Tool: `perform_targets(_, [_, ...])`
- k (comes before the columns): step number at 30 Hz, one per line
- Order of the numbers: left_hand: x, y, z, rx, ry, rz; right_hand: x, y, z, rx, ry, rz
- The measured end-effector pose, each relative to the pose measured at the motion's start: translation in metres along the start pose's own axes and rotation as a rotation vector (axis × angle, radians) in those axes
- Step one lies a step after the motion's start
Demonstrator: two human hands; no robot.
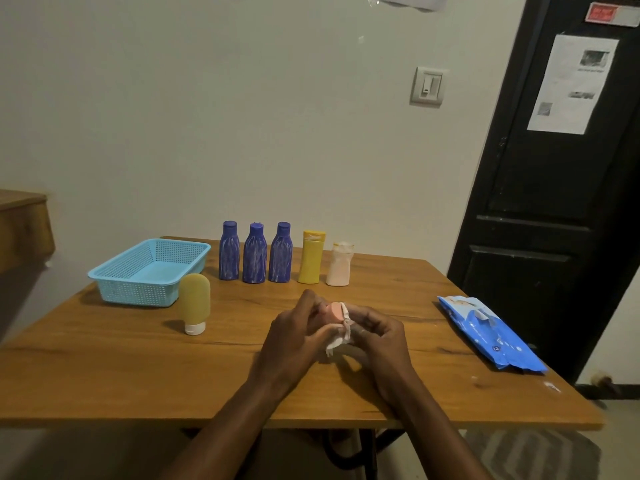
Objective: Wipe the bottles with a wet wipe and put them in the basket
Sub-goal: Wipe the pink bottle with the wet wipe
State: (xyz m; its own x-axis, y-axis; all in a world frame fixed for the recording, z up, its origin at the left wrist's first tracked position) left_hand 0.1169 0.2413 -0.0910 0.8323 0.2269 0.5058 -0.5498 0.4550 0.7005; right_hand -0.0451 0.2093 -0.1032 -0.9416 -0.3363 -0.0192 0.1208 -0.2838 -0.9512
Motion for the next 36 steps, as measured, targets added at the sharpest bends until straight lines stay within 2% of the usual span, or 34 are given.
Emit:
perform_targets(4, [0.002,-0.002,0.001,0.024,0.024,-0.128,-0.004,-0.002,0.0,0.045,-0.052,-0.058])
perform_targets(9, [0.005,-0.009,0.005,0.047,0.083,-0.233,-0.014,0.001,0.001,0.045,-0.126,-0.334])
perform_targets(13, [0.009,-0.023,0.01,0.115,0.14,-0.299,-0.018,0.004,0.004,0.056,-0.094,-0.498])
perform_targets(19, [0.007,-0.04,0.015,0.209,0.141,-0.45,-0.017,0.007,0.005,0.105,0.015,-0.715])
perform_targets(25, [0.005,-0.043,0.017,0.246,0.139,-0.473,-0.019,0.008,0.014,0.01,0.038,-0.76])
perform_targets(29, [0.006,-0.045,0.017,0.246,0.131,-0.485,-0.032,0.003,0.021,0.085,0.054,-0.681])
perform_targets(33, [0.007,-0.048,0.016,0.266,0.142,-0.447,-0.035,-0.003,0.014,0.204,0.019,-0.702])
perform_targets(36, [0.007,-0.05,0.015,0.299,0.147,-0.463,-0.026,-0.001,0.004,0.181,-0.015,-0.709])
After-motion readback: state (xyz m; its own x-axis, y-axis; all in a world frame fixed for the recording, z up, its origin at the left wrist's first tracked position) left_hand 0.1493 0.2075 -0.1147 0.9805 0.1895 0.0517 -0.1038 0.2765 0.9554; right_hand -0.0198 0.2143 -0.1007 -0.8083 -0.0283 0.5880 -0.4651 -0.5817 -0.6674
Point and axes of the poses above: each hand's wrist, its own z-axis towards the middle knuckle, its own x-axis out of the back of the hand, y = z × x, the point moved 5 cm from there along z, towards the middle knuckle, and after that the axes turned 8 degrees about -y, right-handed, at the moved point
